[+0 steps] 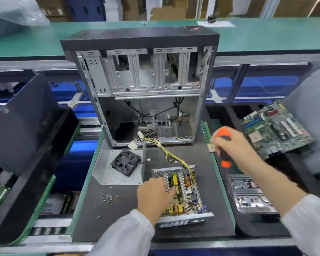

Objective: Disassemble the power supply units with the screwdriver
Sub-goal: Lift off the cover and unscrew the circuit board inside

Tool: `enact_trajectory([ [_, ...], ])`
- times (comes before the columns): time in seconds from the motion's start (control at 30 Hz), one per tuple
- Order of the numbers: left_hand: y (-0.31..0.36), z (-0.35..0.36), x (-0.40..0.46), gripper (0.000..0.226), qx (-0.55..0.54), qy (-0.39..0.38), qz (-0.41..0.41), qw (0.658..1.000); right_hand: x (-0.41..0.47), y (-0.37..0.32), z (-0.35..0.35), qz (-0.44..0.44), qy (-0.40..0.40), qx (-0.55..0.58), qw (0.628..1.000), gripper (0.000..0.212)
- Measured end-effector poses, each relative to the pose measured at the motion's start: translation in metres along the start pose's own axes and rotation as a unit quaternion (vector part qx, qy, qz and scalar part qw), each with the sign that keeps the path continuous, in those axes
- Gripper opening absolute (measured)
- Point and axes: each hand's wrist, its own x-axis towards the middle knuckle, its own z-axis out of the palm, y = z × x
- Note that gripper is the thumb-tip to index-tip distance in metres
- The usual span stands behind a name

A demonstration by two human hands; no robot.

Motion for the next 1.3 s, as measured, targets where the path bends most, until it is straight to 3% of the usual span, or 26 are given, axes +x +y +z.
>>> enact_trajectory([
  [0.07, 0.007, 0.0, 0.004, 0.035, 0.013, -0.016, -0.022, 1.0, 0.002, 0.013, 0.006, -0.014, -0.09, -0.15, 0.984, 0.015],
  [0.2, 0.018, 0.002, 0.006, 0.027, 0.029, -0.017, -0.051, 0.998, 0.007, 0.038, 0.027, -0.072, -0.259, -0.387, 0.882, 0.031],
  [0.43, 0.022, -0.003, 0.007, 0.037, -0.016, -0.032, -0.064, 0.997, 0.013, 0.043, 0.033, -0.092, -0.301, -0.376, 0.872, 0.018],
  [0.63, 0.017, -0.015, 0.009, 0.038, -0.023, -0.047, -0.056, 0.997, 0.022, 0.038, 0.018, -0.058, -0.342, -0.319, 0.882, 0.023],
  [0.87, 0.008, -0.013, 0.005, 0.038, -0.023, -0.047, -0.055, 0.997, 0.026, 0.039, 0.022, -0.103, -0.359, -0.304, 0.876, 0.008],
  [0.93, 0.006, -0.014, 0.008, 0.039, -0.032, -0.055, -0.058, 0.996, 0.025, 0.04, 0.025, -0.127, -0.35, -0.307, 0.876, 0.012],
  [1.3, 0.003, -0.032, 0.041, 0.039, -0.157, -0.251, -0.08, 0.952, 0.029, 0.045, 0.032, -0.15, -0.346, -0.353, 0.856, 0.007],
])
